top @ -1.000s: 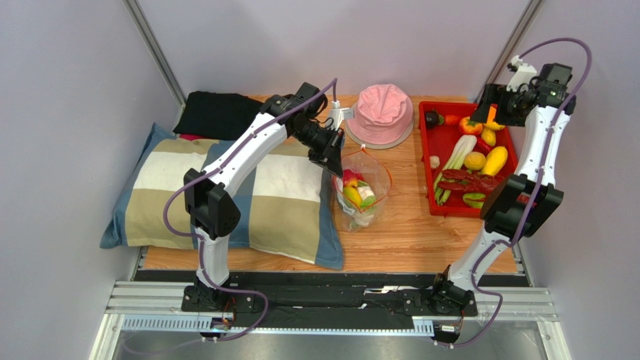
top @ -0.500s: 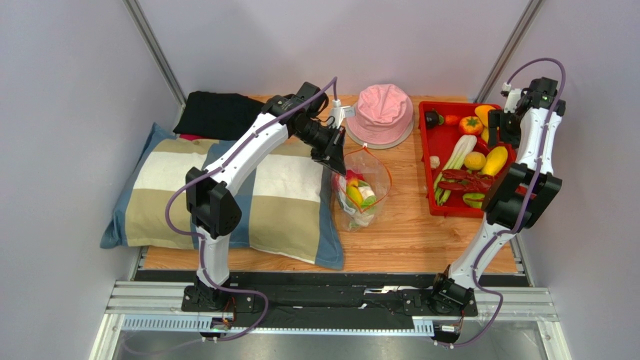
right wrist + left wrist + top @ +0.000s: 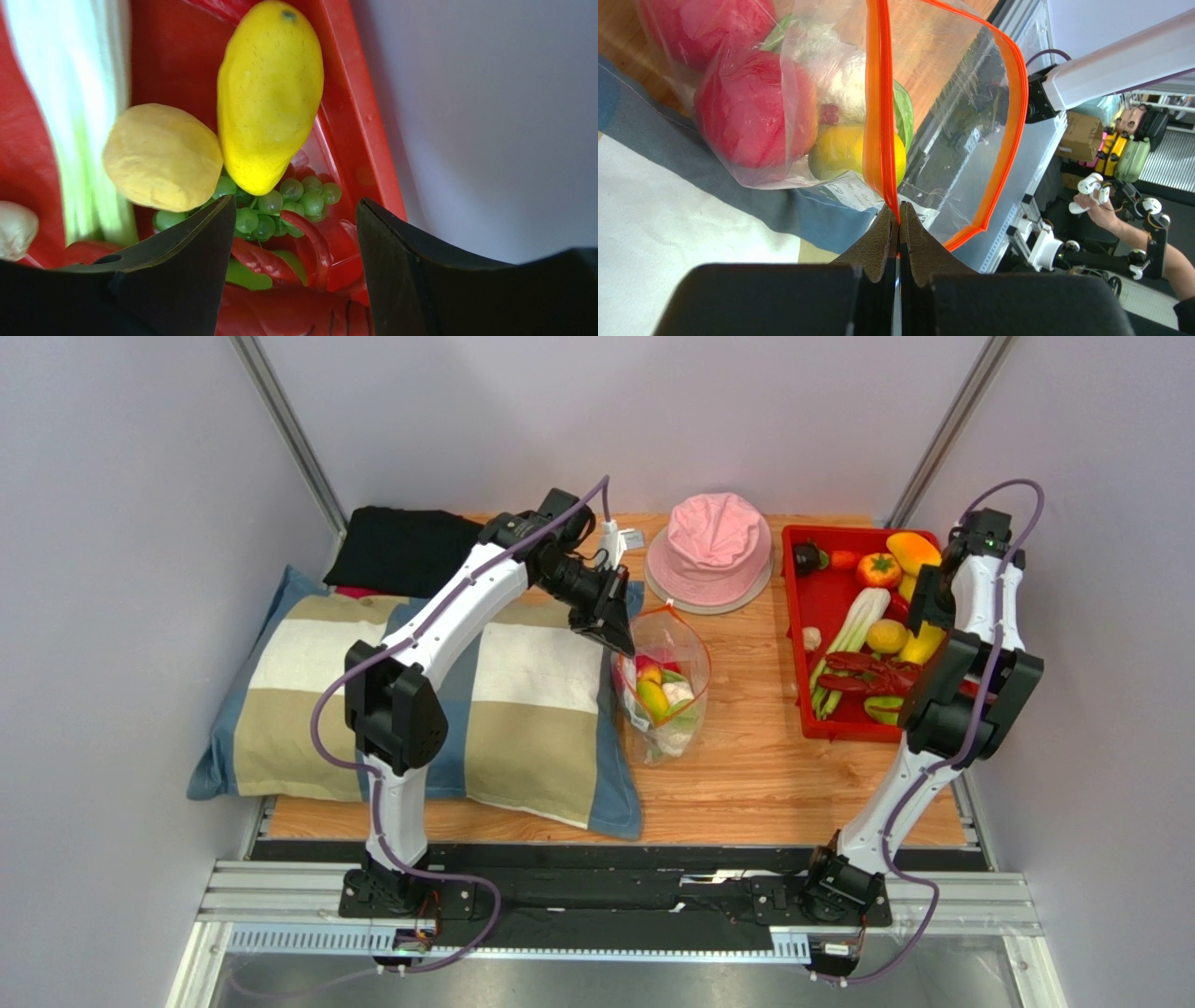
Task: Place the food in the zip-top bag and seal the zipper
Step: Pick up the fake fruit from the bin.
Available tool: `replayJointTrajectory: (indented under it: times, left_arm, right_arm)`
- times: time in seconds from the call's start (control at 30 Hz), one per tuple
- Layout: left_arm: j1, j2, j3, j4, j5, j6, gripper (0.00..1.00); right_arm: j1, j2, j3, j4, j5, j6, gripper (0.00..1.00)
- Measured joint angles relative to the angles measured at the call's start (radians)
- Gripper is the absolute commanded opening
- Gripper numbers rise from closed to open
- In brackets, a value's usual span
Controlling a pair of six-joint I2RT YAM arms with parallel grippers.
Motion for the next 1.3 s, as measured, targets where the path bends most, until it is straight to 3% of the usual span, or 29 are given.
replayJointTrajectory:
  times: [0.3, 0.6, 0.97, 1.07, 1.3]
  left_arm:
    - [-0.001, 0.024, 0.039, -0.038, 0.007, 0.032, 0.00]
    - [0.004, 0.042, 0.085, -0.070, 0.007, 0.055, 0.00]
    - [0.011, 0.068, 0.124, -0.095, 0.006, 0.054, 0.00]
    - [0.011, 0.075, 0.135, -0.098, 0.006, 0.054, 0.00]
    - [0.011, 0.084, 0.161, -0.105, 0.003, 0.053, 0.00]
  right_arm:
    - [0.008, 0.000, -0.124, 0.145, 0.061, 0.053, 0.66]
    - [0.011, 0.017, -0.135, 0.303, 0.063, 0.081, 0.70]
    - [0.016, 0.099, -0.147, 0.358, 0.047, 0.100, 0.68]
    - [0.016, 0.108, -0.147, 0.362, 0.046, 0.101, 0.60]
    - [0.018, 0.086, -0.157, 0.355, 0.021, 0.104, 0.29]
